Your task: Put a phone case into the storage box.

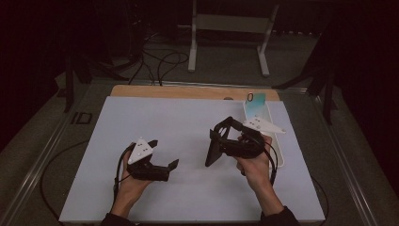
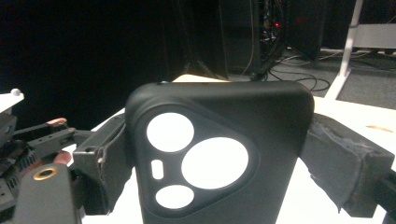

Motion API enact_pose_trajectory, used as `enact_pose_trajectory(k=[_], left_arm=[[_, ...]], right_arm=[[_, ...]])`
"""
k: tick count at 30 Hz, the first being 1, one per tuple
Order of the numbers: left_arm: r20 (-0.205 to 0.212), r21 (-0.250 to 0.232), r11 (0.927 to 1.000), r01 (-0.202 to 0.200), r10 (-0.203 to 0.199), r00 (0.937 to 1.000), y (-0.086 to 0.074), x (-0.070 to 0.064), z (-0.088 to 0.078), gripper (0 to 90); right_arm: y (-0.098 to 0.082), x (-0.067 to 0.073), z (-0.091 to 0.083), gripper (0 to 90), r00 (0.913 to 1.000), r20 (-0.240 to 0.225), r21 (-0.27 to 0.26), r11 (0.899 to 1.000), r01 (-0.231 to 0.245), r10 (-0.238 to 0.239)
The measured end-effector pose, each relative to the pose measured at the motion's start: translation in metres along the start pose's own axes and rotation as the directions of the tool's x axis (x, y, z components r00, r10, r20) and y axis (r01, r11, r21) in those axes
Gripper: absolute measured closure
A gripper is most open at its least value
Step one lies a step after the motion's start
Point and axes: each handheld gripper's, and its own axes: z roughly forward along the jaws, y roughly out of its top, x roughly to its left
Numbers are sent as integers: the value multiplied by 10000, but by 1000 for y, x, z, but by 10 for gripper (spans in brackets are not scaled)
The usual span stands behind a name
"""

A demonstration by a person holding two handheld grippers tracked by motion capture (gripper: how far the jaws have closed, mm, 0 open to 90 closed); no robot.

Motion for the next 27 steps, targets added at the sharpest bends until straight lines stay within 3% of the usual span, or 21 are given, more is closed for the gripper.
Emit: enact_pose_trajectory(k=[6, 15, 27], left_arm=[[-527, -181, 9998, 89, -99, 9986, -13, 11, -12, 0], [-1480, -365, 9993, 76, -129, 9889, -31, 22, -29, 0], [-2070, -196, 9996, 196, -232, 9781, -53, 33, -47, 0]], right_arm=[[4, -3, 1, 146, 9998, 148, -5, 10000, 98, -98], [8, -11, 1, 145, 9994, 308, 30, 9998, 186, -187], [15, -23, 1, 145, 9966, 764, 82, 9995, 293, -298]])
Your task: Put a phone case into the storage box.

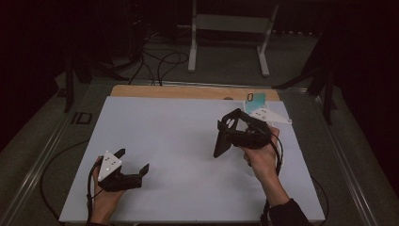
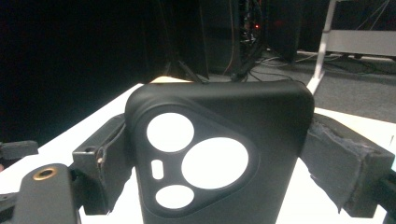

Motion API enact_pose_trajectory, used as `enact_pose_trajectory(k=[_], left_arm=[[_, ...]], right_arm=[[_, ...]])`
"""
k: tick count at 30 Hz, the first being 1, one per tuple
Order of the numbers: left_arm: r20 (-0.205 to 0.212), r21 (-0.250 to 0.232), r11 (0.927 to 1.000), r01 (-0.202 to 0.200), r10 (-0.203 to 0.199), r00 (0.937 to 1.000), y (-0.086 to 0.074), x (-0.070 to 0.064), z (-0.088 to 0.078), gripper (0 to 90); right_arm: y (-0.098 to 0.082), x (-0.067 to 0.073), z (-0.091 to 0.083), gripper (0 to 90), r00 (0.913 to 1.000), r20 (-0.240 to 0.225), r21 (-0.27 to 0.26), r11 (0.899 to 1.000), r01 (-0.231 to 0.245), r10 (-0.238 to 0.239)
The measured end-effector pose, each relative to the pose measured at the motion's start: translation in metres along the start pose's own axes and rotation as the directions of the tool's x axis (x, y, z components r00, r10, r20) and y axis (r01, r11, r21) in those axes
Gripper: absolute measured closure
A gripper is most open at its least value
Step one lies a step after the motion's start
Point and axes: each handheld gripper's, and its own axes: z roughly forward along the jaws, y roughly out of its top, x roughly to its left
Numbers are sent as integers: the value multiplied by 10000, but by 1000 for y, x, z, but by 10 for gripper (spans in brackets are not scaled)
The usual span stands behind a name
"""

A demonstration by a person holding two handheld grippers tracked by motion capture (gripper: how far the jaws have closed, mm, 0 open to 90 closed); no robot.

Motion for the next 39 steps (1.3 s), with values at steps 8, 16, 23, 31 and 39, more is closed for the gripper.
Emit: enact_pose_trajectory(k=[8, 16, 23, 31, 39], left_arm=[[-218, 116, 9999, -22, 24, 9998, -4, 2, -3, 0], [-346, 127, 9999, 90, -85, 9994, -7, 6, -7, 0], [-426, 70, 9998, 190, -187, 9989, -7, 8, -8, 0], [-540, 92, 9999, 55, -50, 9985, -6, 6, -8, 0], [-540, 31, 9999, 97, -95, 9985, -6, 7, -11, 2]], right_arm=[[10, -9, 1, 145, 9995, 324, -97, 9999, 73, -70], [20, -23, 3, 145, 9973, 737, -238, 9997, 61, -43], [29, -41, 5, 145, 9936, 1116, -333, 9994, -127, 164], [33, -54, 9, 145, 9898, 1403, -378, 9991, -206, 257], [36, -69, 11, 145, 9813, 1894, -414, 9988, -257, 331]])
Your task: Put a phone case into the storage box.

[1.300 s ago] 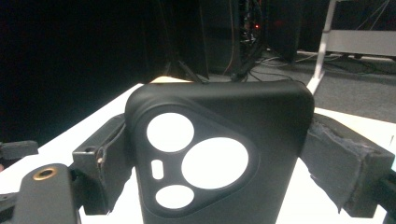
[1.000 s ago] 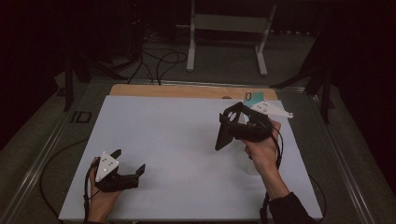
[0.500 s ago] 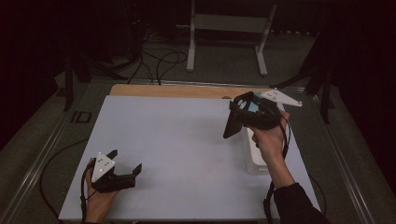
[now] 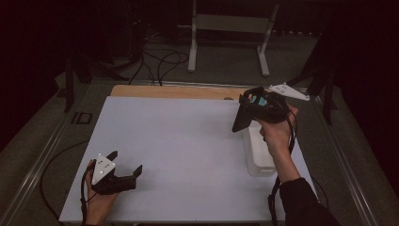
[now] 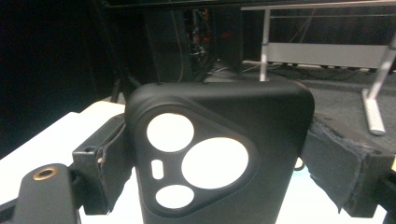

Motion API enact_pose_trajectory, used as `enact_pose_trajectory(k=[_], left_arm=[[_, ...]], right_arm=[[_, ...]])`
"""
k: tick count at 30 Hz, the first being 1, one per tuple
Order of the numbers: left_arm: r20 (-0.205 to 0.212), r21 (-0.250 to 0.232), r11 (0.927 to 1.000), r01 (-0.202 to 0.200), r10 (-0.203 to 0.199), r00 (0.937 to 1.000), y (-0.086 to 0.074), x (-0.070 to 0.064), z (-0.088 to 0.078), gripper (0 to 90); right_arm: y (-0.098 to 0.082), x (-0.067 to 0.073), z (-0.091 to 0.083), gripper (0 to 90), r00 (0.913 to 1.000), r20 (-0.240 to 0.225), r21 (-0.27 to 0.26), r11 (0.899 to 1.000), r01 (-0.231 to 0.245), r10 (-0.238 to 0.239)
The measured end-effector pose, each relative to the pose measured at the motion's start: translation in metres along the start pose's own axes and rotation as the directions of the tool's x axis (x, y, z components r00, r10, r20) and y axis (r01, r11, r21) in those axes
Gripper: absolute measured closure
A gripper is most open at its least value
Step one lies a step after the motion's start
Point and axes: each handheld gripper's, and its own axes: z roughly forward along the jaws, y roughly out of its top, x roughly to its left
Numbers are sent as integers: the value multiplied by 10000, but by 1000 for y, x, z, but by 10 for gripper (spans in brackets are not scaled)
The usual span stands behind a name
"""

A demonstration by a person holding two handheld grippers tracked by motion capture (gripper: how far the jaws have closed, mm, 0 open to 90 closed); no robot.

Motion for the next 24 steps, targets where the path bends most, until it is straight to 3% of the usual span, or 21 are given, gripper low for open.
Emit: enact_pose_trajectory(k=[8, 12, 24], left_arm=[[-31, 18, 10000, 33, -33, 10000, -1, 1, 0, 2], [-10, 61, 10000, 30, -30, 10000, -1, 1, 0, 2], [-1, 84, 10000, 44, -44, 10000, -2, 1, 1, 3]], right_arm=[[2, -17, 9, 145, 9983, 585, 34, 10000, 78, -80], [4, -25, 14, 145, 9964, 836, 46, 9999, -123, 118], [10, -47, 28, 145, 9839, 1778, 166, 9996, -227, 193]])
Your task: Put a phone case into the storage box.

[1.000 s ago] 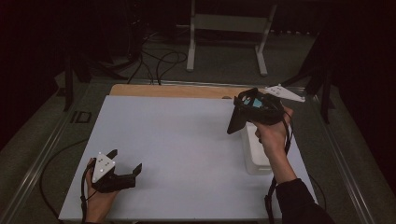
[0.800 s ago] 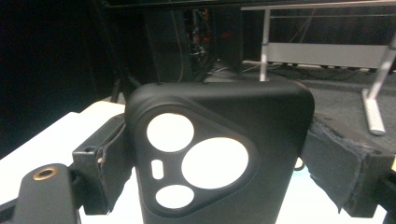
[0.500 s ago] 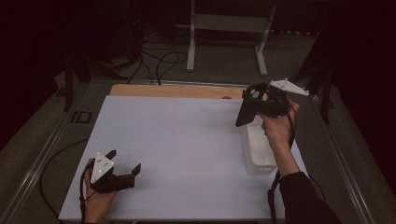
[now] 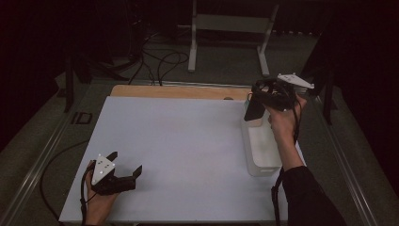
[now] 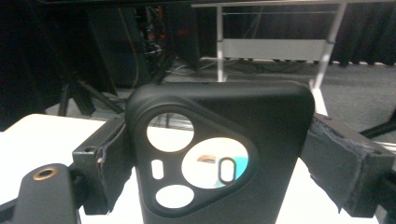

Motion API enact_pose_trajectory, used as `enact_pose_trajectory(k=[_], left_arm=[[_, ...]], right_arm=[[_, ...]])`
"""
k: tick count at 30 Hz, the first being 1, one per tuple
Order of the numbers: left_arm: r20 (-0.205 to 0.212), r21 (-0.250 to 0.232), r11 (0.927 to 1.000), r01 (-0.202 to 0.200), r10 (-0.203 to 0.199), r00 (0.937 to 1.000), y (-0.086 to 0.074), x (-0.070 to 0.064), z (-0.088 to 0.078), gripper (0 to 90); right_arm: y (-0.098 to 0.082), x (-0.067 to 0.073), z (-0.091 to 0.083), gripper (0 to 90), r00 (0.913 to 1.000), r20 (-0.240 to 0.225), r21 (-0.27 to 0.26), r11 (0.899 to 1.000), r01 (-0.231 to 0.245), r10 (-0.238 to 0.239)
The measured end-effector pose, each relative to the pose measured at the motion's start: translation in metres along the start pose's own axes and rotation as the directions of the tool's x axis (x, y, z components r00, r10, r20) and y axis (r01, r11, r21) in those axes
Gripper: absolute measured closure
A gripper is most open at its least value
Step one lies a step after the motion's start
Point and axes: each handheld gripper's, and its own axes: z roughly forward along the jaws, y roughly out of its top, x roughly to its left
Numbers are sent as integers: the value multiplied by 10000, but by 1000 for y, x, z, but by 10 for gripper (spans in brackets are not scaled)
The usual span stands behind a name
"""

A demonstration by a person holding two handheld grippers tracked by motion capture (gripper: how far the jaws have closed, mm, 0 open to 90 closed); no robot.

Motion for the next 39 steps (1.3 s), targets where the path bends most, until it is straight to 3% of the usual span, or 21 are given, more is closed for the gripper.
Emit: enact_pose_trajectory(k=[13, 19, 28, 39], left_arm=[[29, 6, 10000, 6, -6, 10000, 0, 0, 0, 4], [36, -24, 10000, 24, -24, 10000, 0, 0, 0, 4], [55, -68, 9999, 95, -95, 9999, 0, 0, -1, 5], [68, -125, 9998, 142, -141, 9999, 0, 1, -2, 5]], right_arm=[[-9, -14, 18, 144, 9970, 763, 449, 9989, -156, 121], [-16, -14, 28, 143, 9951, 983, 677, 9976, -137, 70], [-31, -13, 45, 141, 9907, 1310, 1171, 9929, 214, -368], [-47, -15, 63, 140, 9871, 1592, 1630, 9866, -81, -182]])
